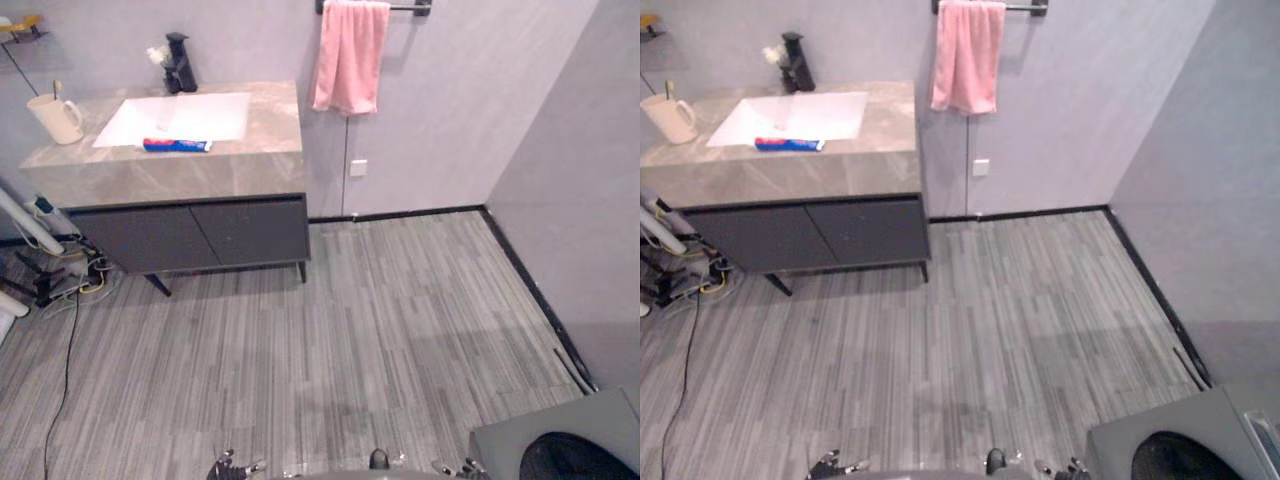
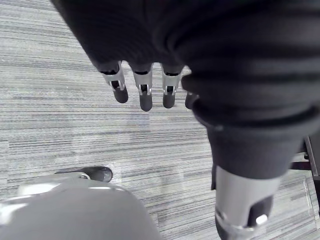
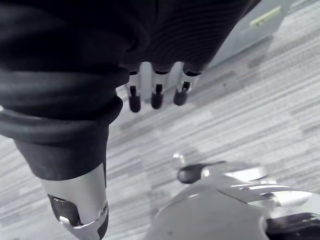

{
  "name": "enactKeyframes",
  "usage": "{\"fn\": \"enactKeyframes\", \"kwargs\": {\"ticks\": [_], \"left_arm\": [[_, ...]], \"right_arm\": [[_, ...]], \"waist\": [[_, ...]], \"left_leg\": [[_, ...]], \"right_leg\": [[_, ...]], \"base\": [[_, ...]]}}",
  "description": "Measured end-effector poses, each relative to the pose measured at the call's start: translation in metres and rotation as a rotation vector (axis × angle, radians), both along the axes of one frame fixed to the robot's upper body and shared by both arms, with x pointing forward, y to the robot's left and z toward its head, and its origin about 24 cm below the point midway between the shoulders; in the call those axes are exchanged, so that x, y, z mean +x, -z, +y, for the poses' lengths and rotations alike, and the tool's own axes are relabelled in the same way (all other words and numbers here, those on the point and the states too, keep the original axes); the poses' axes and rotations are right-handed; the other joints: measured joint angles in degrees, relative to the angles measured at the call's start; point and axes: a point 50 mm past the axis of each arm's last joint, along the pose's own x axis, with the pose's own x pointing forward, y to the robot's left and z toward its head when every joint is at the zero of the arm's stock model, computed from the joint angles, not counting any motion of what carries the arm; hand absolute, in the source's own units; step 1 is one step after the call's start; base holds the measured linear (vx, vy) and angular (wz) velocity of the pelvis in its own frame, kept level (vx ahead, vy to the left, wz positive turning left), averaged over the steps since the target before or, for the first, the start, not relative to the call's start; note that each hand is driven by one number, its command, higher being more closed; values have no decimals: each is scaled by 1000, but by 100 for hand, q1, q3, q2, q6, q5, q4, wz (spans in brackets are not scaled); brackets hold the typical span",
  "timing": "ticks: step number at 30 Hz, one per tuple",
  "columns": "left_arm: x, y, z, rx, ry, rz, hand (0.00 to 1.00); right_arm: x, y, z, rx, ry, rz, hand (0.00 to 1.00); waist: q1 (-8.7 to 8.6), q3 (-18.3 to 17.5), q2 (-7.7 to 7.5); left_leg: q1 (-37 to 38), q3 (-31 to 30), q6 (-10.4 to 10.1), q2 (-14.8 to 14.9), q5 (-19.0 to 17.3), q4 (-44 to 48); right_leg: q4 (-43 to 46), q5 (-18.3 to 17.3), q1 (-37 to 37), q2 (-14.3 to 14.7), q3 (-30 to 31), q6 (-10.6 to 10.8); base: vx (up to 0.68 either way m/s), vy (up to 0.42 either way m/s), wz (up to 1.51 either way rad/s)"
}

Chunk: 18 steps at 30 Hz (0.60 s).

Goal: Organize washtable

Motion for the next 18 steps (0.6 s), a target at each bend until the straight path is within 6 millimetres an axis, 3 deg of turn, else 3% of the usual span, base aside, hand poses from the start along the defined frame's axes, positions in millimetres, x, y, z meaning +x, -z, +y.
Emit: {"fn": "enactKeyframes", "kwargs": {"ticks": [4,12,18], "left_arm": [[12,-2,-1,3,19,-23,0],[34,-5,-11,-18,37,-81,0],[40,-5,-26,-53,56,-98,0]], "right_arm": [[15,-2,1,1,-9,-37,0],[25,-4,3,5,-2,-65,0],[26,-4,4,5,-2,-68,0]], "waist": [[-6,132,3],[-11,308,-24],[-17,332,-39]], "left_leg": [[189,91,-3,-30,1,-132],[283,102,-31,-28,17,-187],[294,137,-38,-10,24,-206]], "right_leg": [[-299,114,237,-24,-28,97],[-307,132,302,-25,-162,125],[-334,154,296,-9,-162,94]], "base": [[51,19,-7],[-22,-5,0],[-63,-27,-2]]}}
